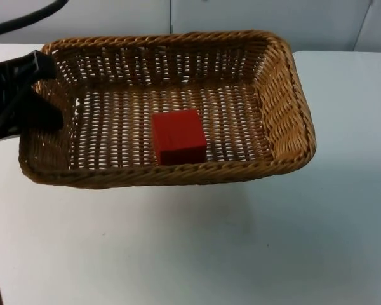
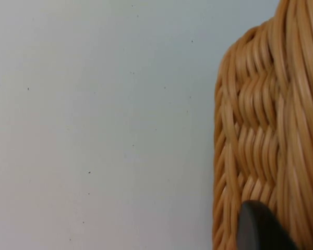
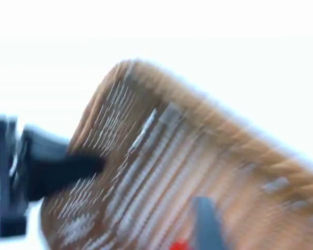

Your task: Pick up the basket with the left hand and place the cube into the basket with the right hand.

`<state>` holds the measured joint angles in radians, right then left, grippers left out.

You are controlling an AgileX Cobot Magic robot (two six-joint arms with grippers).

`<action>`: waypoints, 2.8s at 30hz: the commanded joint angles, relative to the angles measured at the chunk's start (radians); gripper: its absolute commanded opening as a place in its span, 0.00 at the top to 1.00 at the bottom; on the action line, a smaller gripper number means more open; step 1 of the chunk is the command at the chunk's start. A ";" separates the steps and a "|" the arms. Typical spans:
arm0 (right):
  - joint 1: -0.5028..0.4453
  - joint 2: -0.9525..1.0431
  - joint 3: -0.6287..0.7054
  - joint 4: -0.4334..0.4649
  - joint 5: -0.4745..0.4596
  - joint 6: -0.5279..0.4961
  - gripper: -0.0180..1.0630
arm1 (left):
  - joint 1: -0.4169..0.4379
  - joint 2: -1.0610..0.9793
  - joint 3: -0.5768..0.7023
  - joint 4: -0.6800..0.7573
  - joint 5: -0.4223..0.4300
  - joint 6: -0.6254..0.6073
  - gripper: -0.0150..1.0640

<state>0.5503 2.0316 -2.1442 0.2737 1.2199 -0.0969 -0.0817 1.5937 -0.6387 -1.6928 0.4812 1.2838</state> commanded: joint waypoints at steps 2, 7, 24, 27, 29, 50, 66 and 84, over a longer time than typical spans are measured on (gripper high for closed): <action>-0.078 -0.092 -0.091 -0.236 0.001 0.121 0.94 | -0.002 -0.014 0.000 -0.023 0.040 -0.010 0.99; -0.225 -0.212 -0.088 -0.353 0.001 0.183 0.99 | -0.002 -0.014 0.000 -0.023 0.040 -0.010 0.99; -0.530 -0.496 0.168 -0.409 0.001 0.184 0.99 | -0.002 -0.014 0.000 -0.023 0.040 -0.010 0.99; -0.530 -0.541 0.251 -0.433 0.001 0.182 0.99 | -0.002 -0.014 0.000 -0.035 0.042 -0.010 0.99; -0.530 -0.571 0.301 -0.420 0.001 0.173 0.99 | -0.002 -0.014 0.000 -0.052 0.054 -0.010 0.99; -0.530 -0.725 0.456 -0.328 -0.079 0.114 0.99 | -0.002 0.374 -0.215 0.318 0.165 -0.196 0.97; -0.530 -0.768 0.456 -0.329 -0.062 0.089 0.99 | -0.002 0.376 -0.269 0.316 0.236 -0.192 0.23; -0.530 -0.903 0.456 -0.567 -0.103 0.128 0.99 | 0.008 -0.007 -0.465 0.671 0.066 -0.374 0.99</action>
<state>0.0271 1.1396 -1.6920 -0.2852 1.1316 0.0243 -0.0774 1.5895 -1.0980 -1.0399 0.5248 0.9822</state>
